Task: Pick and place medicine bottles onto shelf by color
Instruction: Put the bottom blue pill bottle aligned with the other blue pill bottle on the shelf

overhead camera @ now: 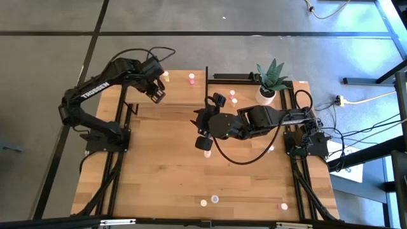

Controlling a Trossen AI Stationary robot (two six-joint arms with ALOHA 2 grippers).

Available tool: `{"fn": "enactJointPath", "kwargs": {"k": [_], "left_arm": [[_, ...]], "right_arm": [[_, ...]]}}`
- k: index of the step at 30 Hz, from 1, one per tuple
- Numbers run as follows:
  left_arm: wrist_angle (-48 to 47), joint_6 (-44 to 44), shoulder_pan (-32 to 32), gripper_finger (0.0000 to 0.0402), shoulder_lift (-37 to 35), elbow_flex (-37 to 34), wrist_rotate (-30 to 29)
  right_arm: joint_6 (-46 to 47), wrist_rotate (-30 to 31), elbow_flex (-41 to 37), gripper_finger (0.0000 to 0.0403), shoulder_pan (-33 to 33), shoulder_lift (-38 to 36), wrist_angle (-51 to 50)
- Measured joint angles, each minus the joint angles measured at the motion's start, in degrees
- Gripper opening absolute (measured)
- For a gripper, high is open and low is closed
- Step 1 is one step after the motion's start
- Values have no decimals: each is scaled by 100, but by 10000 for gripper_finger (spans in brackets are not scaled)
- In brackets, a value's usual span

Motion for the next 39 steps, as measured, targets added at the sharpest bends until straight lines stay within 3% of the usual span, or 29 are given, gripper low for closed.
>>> {"fn": "enactJointPath", "kwargs": {"k": [15,26,39], "left_arm": [[852,207,485,105,6,-902,-45],[1008,213,784,105,6,-962,-310],[1226,384,1073,105,10,-962,42]], "right_arm": [[26,17,0,154,-35,0,2],[28,13,0,154,-44,0,0],[28,9,0,154,-44,0,0]]}}
